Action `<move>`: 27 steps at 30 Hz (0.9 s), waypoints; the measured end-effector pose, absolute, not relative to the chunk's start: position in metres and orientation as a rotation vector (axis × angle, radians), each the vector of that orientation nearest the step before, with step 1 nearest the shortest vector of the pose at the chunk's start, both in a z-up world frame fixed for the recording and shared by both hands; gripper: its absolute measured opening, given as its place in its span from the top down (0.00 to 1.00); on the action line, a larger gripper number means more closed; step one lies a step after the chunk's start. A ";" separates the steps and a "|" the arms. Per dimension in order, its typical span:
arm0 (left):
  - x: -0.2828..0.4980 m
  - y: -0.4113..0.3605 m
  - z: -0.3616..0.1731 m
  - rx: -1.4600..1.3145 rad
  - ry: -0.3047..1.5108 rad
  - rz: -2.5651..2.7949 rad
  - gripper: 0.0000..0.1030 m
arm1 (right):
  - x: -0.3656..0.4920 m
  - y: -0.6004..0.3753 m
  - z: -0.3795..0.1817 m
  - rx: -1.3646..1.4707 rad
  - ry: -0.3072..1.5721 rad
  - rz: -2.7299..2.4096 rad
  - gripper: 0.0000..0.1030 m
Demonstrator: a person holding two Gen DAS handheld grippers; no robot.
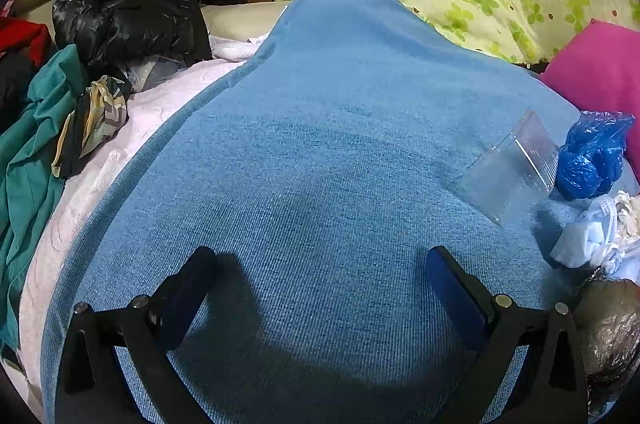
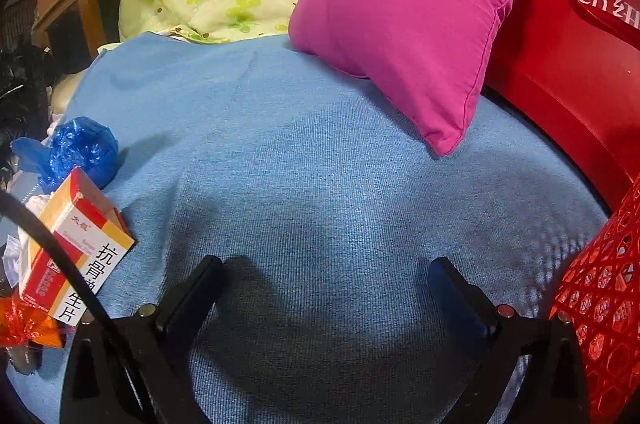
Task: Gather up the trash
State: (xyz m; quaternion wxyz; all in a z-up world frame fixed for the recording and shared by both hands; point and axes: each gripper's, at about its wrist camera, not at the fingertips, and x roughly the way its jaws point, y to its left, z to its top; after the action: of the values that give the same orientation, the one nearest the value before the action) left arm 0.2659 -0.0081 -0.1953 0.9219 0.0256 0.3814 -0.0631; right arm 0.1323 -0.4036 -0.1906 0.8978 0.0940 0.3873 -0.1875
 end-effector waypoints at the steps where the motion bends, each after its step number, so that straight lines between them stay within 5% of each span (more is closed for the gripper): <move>1: 0.266 -0.008 -0.195 0.052 0.782 -0.130 0.00 | 0.132 -0.403 -0.190 0.194 0.802 -0.389 0.00; 27: 0.267 -0.011 -0.198 0.058 0.754 -0.119 0.00 | 0.132 -0.403 -0.190 0.196 0.802 -0.387 0.00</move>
State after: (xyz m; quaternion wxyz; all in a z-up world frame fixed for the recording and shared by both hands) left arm 0.2666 -0.0106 -0.1982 0.9276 0.0282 0.3680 -0.0582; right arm 0.1320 -0.4033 -0.1904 0.8979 0.0944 0.3872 -0.1870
